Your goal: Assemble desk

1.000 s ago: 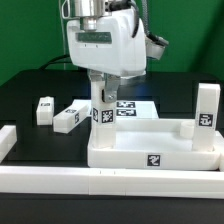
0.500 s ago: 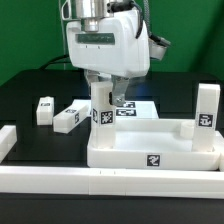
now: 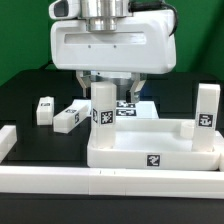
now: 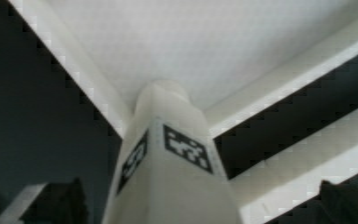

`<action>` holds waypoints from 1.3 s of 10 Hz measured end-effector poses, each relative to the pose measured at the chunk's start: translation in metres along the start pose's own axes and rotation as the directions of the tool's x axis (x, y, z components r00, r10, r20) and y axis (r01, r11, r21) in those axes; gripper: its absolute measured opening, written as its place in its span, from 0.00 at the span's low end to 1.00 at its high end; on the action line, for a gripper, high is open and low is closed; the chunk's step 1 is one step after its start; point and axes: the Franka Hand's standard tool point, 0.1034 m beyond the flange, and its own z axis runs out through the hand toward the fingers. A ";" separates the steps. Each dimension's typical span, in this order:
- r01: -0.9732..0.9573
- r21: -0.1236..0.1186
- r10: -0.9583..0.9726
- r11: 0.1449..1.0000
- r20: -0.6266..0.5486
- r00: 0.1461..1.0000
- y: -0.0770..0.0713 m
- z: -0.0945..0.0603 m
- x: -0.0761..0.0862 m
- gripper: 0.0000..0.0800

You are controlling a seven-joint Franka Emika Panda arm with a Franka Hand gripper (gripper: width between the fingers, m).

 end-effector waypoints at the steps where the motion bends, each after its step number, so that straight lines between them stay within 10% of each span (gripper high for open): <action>1: 0.087 -0.002 -0.087 0.996 0.001 0.996 0.000 0.000 0.000 0.81; 13: 0.793 -0.021 -0.793 0.609 0.019 0.609 0.009 0.001 0.003 0.81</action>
Offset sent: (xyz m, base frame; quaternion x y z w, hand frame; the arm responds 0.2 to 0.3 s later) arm 0.0039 -0.0005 0.0012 0.0045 0.0014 -0.1681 0.9858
